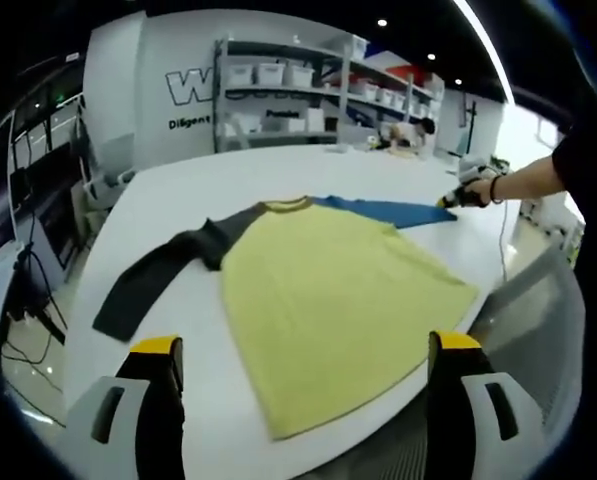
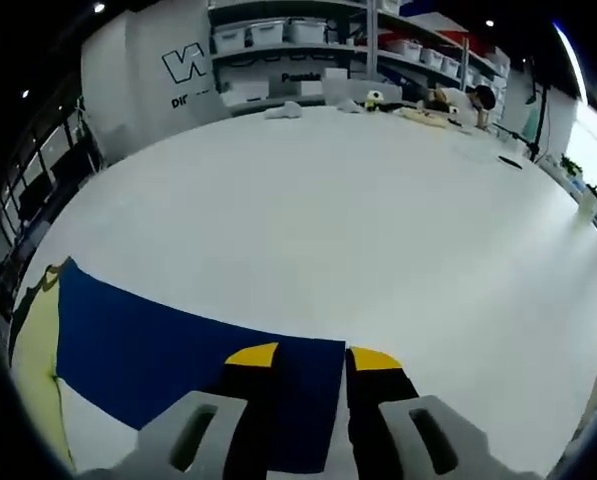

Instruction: Fold the garment on the visible template until the final outline fits inside the template.

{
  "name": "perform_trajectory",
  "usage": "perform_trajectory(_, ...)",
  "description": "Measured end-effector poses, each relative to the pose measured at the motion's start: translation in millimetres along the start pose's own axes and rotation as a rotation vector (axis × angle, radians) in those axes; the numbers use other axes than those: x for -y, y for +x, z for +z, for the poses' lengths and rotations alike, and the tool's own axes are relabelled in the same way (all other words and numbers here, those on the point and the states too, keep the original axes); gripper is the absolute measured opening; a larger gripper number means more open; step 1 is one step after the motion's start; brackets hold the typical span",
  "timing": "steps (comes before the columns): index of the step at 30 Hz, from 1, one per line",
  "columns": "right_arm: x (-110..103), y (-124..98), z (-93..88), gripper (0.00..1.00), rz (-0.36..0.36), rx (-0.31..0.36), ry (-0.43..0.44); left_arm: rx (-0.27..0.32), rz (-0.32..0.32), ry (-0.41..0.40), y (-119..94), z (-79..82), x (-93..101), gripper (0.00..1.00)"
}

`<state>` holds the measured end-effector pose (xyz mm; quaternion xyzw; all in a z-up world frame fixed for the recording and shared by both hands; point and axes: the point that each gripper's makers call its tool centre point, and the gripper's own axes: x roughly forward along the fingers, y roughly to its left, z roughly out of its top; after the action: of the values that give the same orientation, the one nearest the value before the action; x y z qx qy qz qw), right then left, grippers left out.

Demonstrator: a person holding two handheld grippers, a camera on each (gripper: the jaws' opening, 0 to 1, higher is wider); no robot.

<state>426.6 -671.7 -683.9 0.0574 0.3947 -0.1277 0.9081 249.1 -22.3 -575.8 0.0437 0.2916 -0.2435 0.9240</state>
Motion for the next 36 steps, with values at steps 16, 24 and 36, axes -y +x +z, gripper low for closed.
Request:
perform_trajectory(16,-8.5,-14.4,-16.4,0.00,0.017,-0.041,0.051,0.004,-0.009,0.019,1.4,3.5,1.9,0.97)
perform_trajectory(24,-15.3,-36.4,-17.2,0.00,0.075,-0.082,0.087,0.015,-0.013,0.015,0.7,3.3,2.0,0.98)
perform_trajectory(36,-42.0,-67.5,13.7,0.00,0.203,-0.076,0.133,0.037,-0.032,0.031,-0.8,6.6,5.1,0.99)
